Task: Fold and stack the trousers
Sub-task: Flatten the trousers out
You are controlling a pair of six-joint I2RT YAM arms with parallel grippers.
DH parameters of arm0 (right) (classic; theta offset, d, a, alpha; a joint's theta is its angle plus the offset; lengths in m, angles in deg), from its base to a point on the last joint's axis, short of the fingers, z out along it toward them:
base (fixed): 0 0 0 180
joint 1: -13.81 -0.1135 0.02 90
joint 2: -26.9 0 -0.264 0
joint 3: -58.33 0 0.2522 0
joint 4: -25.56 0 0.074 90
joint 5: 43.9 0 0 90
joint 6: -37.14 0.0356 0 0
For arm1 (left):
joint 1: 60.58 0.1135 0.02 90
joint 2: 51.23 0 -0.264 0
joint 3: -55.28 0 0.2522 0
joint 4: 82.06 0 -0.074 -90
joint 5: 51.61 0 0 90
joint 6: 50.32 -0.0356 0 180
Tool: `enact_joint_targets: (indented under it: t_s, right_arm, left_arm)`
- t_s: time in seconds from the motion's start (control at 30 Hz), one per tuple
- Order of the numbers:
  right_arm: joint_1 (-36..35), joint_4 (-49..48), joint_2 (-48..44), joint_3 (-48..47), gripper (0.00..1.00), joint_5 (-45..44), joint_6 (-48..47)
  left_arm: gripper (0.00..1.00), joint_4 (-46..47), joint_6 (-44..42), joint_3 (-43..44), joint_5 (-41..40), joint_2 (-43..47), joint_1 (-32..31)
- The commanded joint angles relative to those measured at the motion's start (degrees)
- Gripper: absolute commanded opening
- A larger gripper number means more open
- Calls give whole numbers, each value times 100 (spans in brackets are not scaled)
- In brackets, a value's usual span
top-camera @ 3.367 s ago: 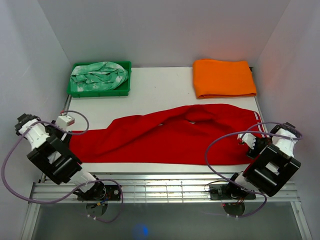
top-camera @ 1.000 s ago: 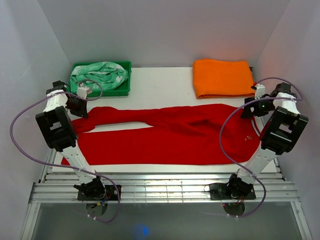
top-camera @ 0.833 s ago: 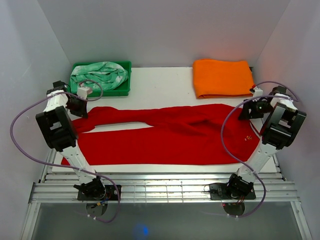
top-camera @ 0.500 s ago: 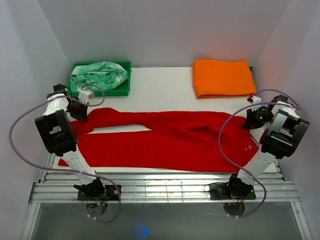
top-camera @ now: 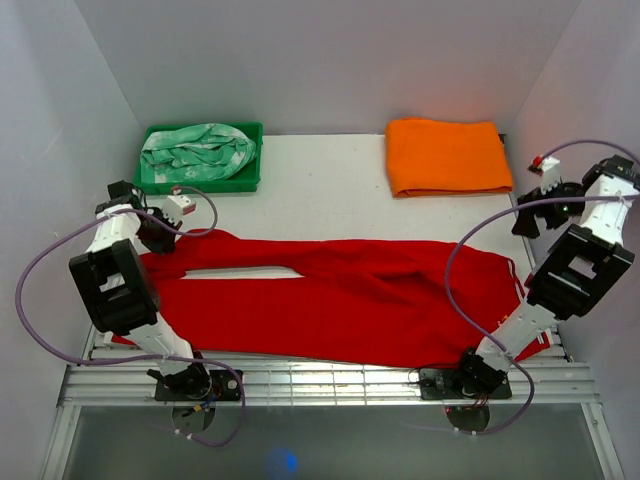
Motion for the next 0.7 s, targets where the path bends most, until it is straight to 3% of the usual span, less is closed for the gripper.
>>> enact_joint_targets:
  t_s: [0.0,0.1,0.23,0.4,0.57,0.67]
  right_arm:
    - [-129,783,901,-1692,99,1155,1104]
    - [-305,443,1456,-1959,100,1254,2261]
    - [-683,-411,1457,-1154,95,859,3013]
    - [-1219,-482,1308,-185,98,587,2514]
    - [-1570,-464,1185,641,91,226,1846]
    - [-1694,-79,1184,748,93,164,1469]
  left_arm:
    - [0,212,-161,16,90,255,-35]
    - [0,300,-143,42,64,264,-70]
    - [0,353,-99,130,99,273,-70]
    - [0,345,-117,148,160,369,-70]
    - [0,345,-126,113,195,466,-70]
    - [0,345,-108,130,169,457,-70]
